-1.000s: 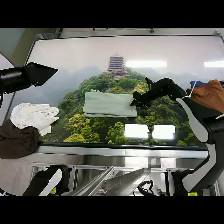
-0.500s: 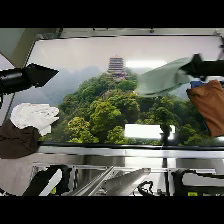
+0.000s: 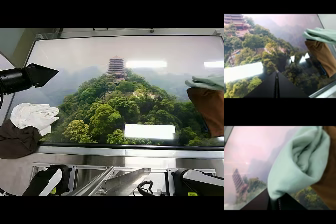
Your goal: Fold the shirts.
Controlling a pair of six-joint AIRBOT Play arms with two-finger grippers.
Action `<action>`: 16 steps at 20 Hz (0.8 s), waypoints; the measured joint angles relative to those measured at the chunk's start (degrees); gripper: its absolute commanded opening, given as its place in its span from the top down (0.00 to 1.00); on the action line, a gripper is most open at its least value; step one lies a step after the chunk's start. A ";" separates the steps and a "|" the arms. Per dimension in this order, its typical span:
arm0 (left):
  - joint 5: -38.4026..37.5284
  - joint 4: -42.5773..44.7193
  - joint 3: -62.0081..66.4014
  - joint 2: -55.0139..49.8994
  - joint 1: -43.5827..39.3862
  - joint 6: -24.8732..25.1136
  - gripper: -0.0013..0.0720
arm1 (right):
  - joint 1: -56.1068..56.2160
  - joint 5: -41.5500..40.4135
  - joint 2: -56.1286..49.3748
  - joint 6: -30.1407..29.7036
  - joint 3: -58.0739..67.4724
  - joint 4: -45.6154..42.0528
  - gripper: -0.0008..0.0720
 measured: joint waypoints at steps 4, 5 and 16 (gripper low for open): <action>0.07 0.00 0.00 0.00 0.00 -0.02 0.96 | -3.72 -1.77 1.51 1.09 0.00 -0.59 0.95; 0.11 0.00 0.00 0.00 0.00 -0.02 0.96 | -4.09 -2.60 1.77 1.64 -0.02 -1.70 0.96; 0.20 0.00 0.00 0.00 0.00 -0.13 0.96 | -5.16 -0.70 11.13 15.26 -22.64 -15.61 0.94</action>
